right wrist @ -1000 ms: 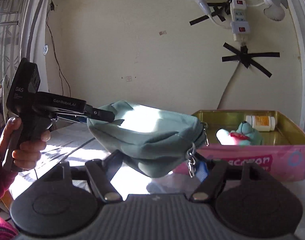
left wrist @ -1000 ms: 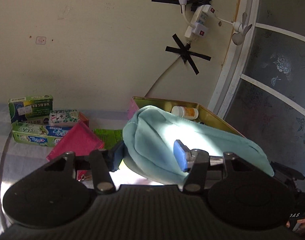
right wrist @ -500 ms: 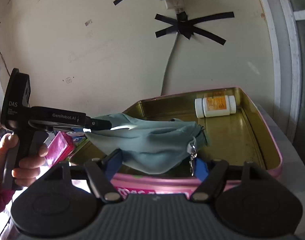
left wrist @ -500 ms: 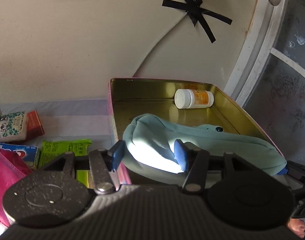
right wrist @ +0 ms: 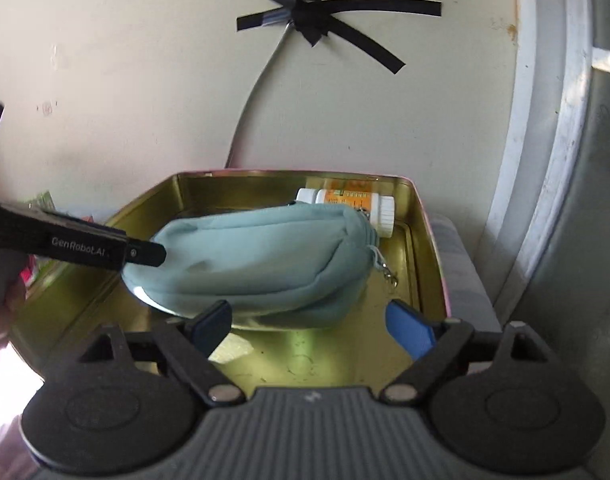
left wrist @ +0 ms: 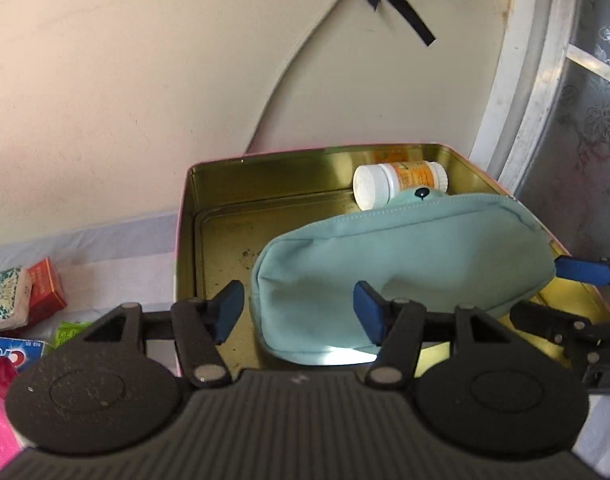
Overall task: Organize objects
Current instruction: 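Lower the pouch into the tin and open the right gripper, then move the right gripper to the pink wallet and grasp its edge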
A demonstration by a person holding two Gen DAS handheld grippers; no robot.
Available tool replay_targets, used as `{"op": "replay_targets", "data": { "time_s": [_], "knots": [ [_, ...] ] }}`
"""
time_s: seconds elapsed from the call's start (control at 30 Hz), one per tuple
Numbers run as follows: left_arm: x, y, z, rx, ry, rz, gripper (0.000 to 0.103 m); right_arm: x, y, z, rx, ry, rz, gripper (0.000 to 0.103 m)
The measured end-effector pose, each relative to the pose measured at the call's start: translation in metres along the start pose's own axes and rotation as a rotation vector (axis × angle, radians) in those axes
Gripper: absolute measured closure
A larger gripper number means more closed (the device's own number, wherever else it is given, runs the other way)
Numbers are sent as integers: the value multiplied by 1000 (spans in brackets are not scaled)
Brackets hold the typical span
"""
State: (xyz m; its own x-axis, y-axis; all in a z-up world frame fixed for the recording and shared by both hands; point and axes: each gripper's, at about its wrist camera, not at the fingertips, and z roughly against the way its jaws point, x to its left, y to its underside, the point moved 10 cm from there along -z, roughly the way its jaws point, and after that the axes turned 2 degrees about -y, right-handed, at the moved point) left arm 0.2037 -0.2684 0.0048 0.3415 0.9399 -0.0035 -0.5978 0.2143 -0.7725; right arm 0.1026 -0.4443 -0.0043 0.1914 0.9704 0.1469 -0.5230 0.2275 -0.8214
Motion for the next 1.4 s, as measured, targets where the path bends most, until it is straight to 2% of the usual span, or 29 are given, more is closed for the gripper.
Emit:
{"op": "replay_targets", "data": {
  "time_s": [0.13,0.27,0.53,0.77,1.1,1.23,1.4],
  "knots": [
    [3,8,40,-102,-75,-46,31,3,7,29,-107,-13,-70,16],
    [1,23,77,-164,-111,-70,30,21,14,57,-197,-37,-123,18],
    [10,50,125,-203,-121,-57,30,73,38,91,-283,-63,-159,18],
    [36,76,145,-198,-153,-19,30,108,57,96,-251,-79,-155,18],
    [102,103,158,-192,-232,58,30,174,55,87,-218,-120,-33,18],
    [143,115,161,-189,-274,112,30,207,53,77,-200,-159,30,18],
    [209,131,160,-177,-328,257,30,258,53,56,-156,-220,146,19]
  ]
}}
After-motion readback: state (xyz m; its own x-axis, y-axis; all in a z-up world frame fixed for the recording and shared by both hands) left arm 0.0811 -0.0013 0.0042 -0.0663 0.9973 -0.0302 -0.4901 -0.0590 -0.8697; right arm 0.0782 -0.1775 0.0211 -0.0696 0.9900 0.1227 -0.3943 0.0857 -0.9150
